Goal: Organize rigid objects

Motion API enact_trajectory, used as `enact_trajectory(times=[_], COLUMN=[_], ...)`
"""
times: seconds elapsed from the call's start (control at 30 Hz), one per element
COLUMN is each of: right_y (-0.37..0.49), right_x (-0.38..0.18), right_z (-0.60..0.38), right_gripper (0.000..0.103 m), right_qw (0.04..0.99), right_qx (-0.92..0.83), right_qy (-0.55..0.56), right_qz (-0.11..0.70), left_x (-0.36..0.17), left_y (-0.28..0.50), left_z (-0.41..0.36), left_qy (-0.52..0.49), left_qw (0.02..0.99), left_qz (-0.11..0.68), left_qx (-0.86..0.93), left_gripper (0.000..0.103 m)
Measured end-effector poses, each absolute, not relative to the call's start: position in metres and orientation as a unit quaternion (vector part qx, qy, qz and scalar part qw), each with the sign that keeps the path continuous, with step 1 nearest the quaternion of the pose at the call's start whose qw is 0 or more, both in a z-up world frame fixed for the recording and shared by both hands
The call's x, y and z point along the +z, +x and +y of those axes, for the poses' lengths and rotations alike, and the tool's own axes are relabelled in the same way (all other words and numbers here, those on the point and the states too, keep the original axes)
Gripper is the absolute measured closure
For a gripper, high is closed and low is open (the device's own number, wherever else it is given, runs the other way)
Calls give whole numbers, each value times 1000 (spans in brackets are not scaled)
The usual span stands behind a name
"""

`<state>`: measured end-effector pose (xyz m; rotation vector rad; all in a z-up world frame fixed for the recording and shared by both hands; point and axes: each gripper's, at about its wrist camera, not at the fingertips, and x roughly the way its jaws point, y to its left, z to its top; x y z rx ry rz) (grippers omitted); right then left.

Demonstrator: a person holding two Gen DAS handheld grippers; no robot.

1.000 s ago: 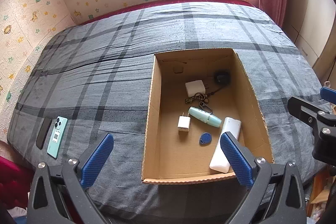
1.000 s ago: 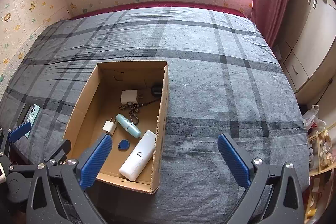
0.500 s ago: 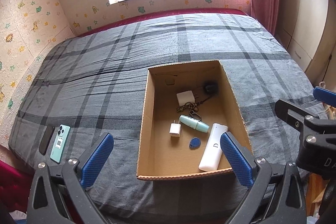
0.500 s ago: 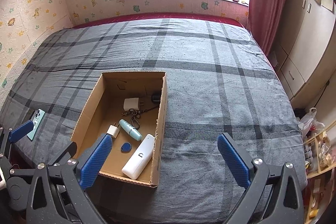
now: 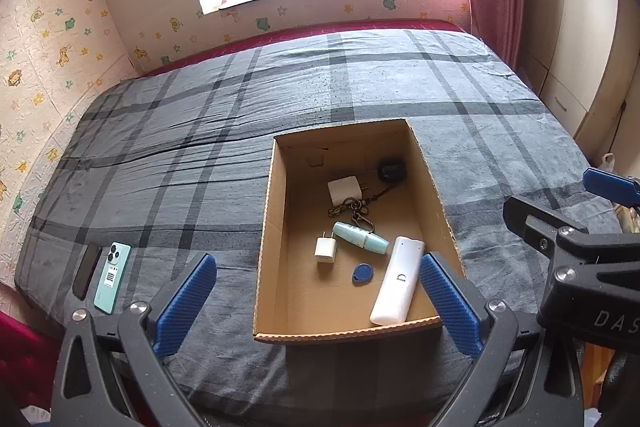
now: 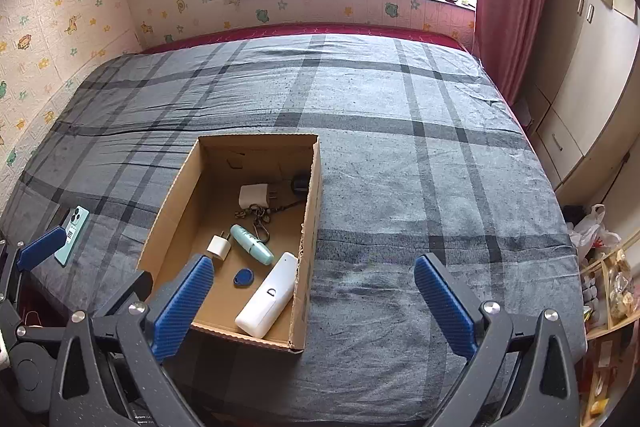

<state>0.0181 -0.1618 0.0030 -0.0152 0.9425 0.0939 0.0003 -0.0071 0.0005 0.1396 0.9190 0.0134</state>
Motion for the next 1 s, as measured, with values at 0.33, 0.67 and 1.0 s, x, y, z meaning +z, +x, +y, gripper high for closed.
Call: enact_trajectory(times=[0.33, 0.67, 1.0], right_y=[17, 15, 15], right_x=[3, 2, 2], right_z=[-160, -161, -159], right_gripper=[0, 0, 0], right_qw=[891, 891, 891], right_qx=[49, 50, 51], right_qy=[-13, -13, -16], right_qz=[452, 451, 452], left_x=[-1, 0, 1], left_y=[0, -1, -2], left_z=[-6, -6, -6], left_qy=[59, 55, 55], left_qw=[893, 894, 894], left_qz=[447, 444, 445], left_qx=[2, 0, -2], left_gripper=[0, 0, 0])
